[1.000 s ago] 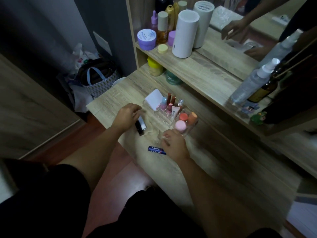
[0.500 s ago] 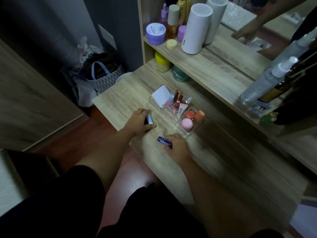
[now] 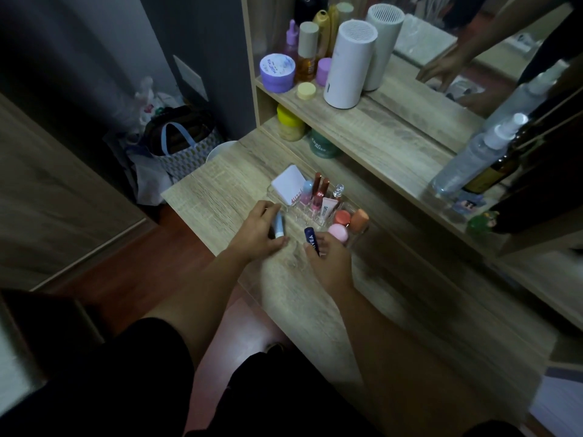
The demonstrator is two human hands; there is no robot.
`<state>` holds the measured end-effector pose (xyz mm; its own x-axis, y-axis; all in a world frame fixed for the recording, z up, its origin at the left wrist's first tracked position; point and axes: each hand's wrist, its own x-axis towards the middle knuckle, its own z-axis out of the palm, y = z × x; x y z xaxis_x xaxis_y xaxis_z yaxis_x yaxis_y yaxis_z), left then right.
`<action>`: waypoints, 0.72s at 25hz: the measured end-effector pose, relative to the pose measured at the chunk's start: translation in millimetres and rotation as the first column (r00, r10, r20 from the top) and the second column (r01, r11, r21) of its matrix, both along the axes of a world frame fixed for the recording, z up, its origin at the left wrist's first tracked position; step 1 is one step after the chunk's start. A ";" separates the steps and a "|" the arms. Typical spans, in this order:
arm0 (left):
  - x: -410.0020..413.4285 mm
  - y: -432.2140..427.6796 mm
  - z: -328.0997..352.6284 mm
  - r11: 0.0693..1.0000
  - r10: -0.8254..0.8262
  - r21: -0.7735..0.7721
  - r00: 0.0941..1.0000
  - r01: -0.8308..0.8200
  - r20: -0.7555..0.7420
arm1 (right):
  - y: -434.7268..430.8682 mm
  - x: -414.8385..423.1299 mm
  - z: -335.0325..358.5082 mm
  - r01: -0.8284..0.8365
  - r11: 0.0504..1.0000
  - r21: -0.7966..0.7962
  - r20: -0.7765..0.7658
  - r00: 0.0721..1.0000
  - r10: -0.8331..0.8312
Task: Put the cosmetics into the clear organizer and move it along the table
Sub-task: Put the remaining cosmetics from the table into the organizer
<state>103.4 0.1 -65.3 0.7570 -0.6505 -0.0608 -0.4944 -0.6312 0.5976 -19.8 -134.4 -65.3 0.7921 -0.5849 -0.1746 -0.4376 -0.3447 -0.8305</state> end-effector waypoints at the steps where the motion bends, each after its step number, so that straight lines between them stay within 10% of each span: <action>1: -3.0 -0.5 -0.6 1.000 -0.019 -0.004 1.000 0.019 0.019 | 0.5 0.1 0.0 0.017 1.000 0.014 0.011 1.000 -0.017; 18: 21.6 -20.9 29.3 0.957 0.141 -0.266 0.988 -0.118 0.069 | 7.4 37.7 16.4 0.237 0.971 0.038 0.203 0.949 -0.240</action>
<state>125.0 -20.7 -36.1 0.8309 -0.5309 0.1668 -0.4754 -0.5215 0.7085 18.0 -127.0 -48.9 0.6490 -0.7601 -0.0324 -0.3258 -0.2392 -0.9147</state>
